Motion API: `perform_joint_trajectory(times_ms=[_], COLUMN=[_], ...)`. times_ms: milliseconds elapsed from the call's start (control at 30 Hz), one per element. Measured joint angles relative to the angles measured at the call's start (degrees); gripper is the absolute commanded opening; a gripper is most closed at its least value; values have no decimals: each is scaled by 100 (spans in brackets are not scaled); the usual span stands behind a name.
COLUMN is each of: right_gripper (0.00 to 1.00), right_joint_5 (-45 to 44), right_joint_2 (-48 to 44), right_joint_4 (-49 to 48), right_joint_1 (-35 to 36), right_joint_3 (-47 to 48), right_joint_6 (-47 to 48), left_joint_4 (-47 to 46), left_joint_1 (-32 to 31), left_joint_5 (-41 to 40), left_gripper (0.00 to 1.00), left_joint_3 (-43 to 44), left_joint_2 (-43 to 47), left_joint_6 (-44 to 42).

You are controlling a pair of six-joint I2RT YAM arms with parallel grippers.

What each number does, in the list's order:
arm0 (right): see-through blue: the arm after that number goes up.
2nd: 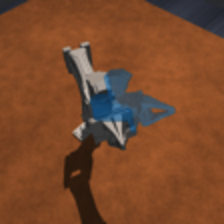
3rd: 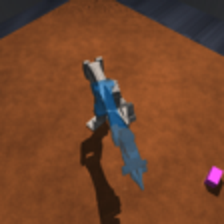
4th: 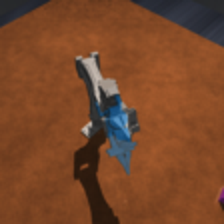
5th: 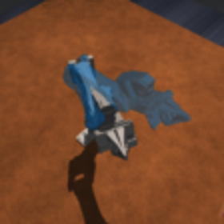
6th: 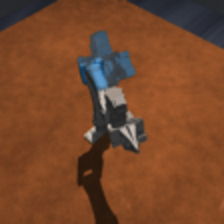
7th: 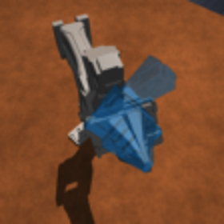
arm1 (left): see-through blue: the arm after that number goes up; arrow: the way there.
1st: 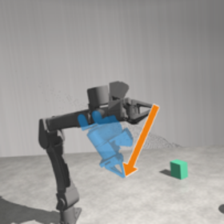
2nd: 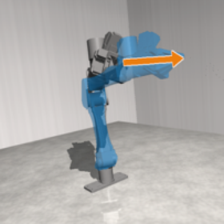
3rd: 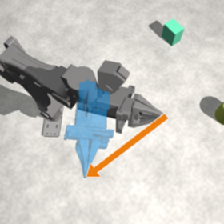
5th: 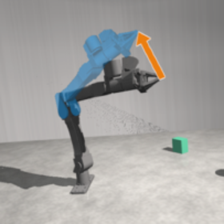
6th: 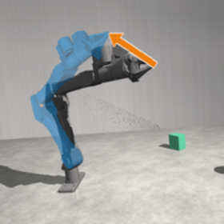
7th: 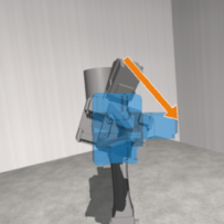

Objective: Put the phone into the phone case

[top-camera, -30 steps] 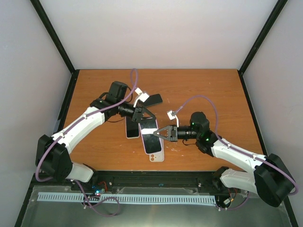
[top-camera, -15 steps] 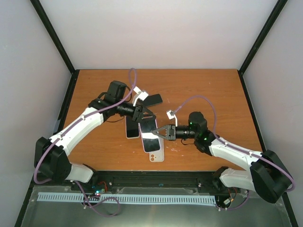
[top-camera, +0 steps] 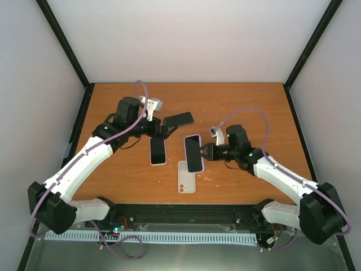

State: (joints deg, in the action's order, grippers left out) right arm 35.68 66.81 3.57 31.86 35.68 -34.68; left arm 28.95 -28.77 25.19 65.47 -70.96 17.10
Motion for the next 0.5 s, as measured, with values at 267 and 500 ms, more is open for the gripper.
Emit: perform_joint_trajectory(times_ms=[267,500], right_gripper=[7,10], right_joint_5=[-505,-704], right_joint_2=[570,1810], right_joint_4=[1237,1847], right_joint_1=[-1152,-1773], right_joint_3=[787,1449], right_joint_6=[758,1272], left_joint_4=[131,96], left_joint_1=[0,0], left_joint_5=[-1049,-1104], left_gripper=[100,100], left_joint_3=[-496,-850], left_joint_2=[96,96], left_joint_6=[358,568])
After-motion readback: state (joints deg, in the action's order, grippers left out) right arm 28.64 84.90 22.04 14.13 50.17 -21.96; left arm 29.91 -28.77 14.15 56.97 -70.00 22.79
